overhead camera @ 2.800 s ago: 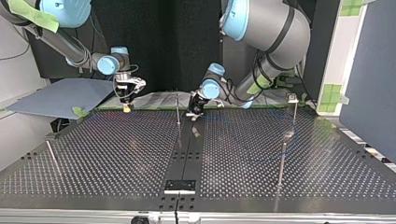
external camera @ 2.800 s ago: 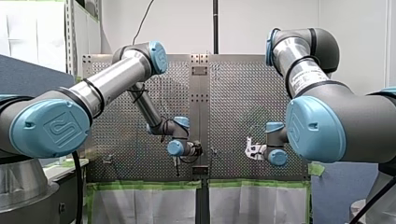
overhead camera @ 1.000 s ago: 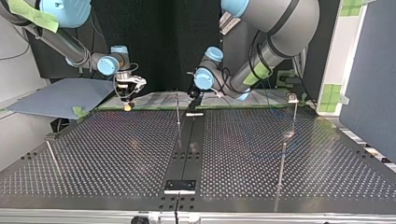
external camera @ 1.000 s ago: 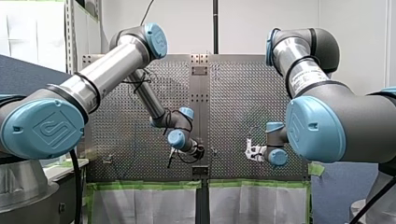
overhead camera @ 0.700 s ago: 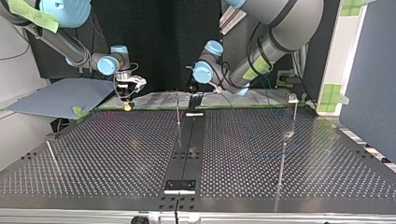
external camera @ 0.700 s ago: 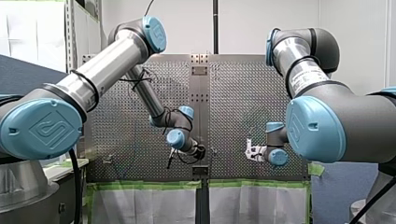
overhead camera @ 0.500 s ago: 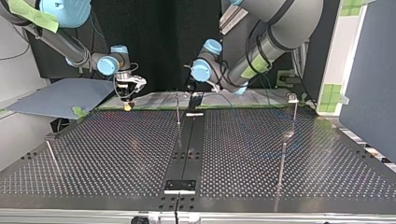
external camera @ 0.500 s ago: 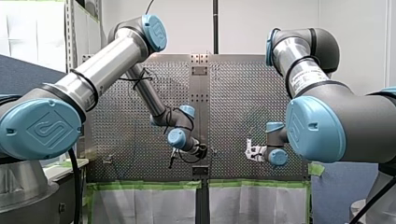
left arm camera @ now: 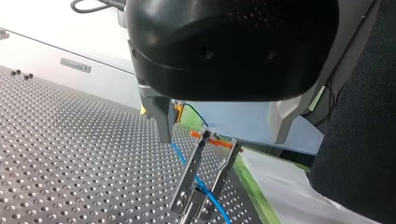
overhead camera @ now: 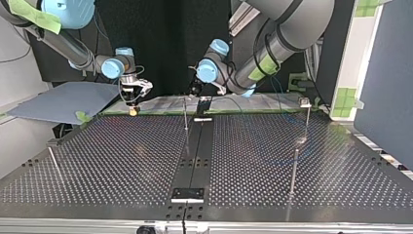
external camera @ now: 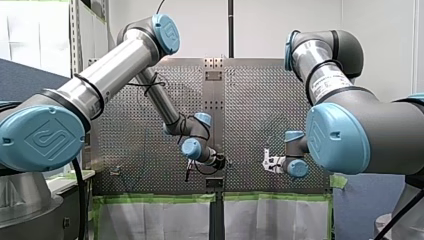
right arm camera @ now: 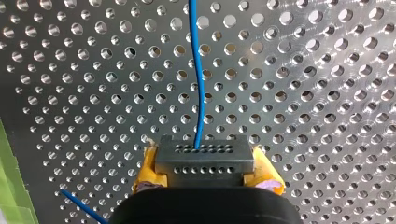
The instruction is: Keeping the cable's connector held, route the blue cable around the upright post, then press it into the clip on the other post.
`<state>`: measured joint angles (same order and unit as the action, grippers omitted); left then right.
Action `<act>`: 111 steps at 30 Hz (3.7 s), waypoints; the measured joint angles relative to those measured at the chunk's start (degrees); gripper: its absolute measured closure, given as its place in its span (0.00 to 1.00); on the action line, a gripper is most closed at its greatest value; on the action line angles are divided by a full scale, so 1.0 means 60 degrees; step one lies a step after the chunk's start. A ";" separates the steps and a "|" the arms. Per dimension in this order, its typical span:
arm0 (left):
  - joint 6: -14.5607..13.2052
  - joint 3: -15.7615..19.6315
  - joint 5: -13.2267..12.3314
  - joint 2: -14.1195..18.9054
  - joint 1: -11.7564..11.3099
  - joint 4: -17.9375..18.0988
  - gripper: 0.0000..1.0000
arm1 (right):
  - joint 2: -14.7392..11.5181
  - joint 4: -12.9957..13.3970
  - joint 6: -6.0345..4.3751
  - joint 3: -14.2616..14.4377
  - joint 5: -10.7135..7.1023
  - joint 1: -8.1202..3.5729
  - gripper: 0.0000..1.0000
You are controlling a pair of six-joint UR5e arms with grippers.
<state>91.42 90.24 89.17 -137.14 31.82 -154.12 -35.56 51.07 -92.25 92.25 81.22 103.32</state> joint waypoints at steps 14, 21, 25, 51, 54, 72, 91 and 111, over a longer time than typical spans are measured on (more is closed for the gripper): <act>0.0122 0.0001 0.0228 0.0004 0.0149 0.0003 0.00 | 0.0003 0.0000 -0.0025 0.0000 0.0000 -0.0003 1.00; 0.0145 0.0344 0.0561 0.0401 0.0302 0.0290 0.00 | 0.0002 -0.0003 -0.0021 0.0000 0.0000 -0.0002 1.00; 0.0289 0.0697 0.0900 0.0760 0.0438 0.0637 0.00 | 0.0001 -0.0023 -0.0011 0.0000 0.0001 -0.0003 1.00; 0.2322 0.3065 0.3150 0.3127 0.0619 0.0890 0.00 | 0.0000 0.0016 -0.0014 0.0001 0.0000 -0.0014 1.00; 0.2344 0.3340 0.3234 0.3403 0.0625 0.0853 0.00 | 0.0000 0.0024 -0.0013 0.0001 0.0000 -0.0015 1.00; 0.2338 0.5068 0.3287 0.5132 0.0633 0.0768 0.00 | 0.0000 -0.0011 0.0045 0.0000 -0.0001 -0.0015 1.00; 0.2329 0.5654 0.3280 0.6633 0.0534 0.0898 0.00 | 0.0000 -0.0158 0.0367 0.0001 -0.0001 -0.0044 1.00; 0.2327 0.5655 0.3279 0.6645 0.0531 0.0900 0.00 | 0.0000 -0.0161 0.0373 0.0000 0.0000 -0.0044 1.00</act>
<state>105.38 124.17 108.84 -97.27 35.00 -148.72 -35.56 50.11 -90.02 92.25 81.22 103.05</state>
